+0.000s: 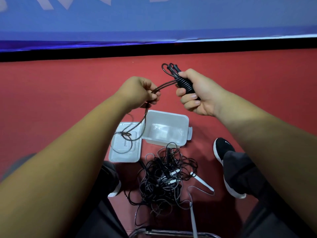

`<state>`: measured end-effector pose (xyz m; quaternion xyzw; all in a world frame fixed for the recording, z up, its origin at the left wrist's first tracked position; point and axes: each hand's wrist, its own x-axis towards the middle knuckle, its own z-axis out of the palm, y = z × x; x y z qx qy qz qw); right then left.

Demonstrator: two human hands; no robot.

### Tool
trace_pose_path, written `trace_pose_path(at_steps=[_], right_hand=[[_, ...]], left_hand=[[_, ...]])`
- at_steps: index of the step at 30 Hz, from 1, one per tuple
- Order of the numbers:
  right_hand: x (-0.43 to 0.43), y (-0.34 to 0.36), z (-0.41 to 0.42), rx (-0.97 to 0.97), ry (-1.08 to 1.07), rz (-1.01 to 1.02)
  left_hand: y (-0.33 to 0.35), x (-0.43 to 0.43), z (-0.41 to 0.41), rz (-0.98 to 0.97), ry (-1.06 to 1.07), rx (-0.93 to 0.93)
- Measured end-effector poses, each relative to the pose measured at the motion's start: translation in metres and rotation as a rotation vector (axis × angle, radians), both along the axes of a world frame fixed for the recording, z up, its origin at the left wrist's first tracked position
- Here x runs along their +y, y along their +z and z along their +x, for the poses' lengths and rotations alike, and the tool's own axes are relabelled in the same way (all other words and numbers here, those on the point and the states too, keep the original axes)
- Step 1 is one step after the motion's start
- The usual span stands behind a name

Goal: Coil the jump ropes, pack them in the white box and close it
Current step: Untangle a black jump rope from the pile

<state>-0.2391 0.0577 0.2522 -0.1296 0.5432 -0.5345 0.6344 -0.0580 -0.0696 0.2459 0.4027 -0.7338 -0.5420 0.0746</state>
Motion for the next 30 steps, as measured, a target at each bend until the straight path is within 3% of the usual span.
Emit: trace_pose_path(at_steps=[9,17,30], right_hand=[[0.011,0.007,0.008,-0.053,0.369,-0.001],[0.02,0.008,0.008,-0.005,0.673,0.063],[0.013,-0.017,0.006,0.311,0.64,0.269]], left_hand=[[0.003,-0.001,0.0,-0.208,0.011,-0.032],[0.007,-0.006,0.005,0.031,-0.04,0.115],[0.017,-0.007,0.006,0.168,-0.131,0.149]])
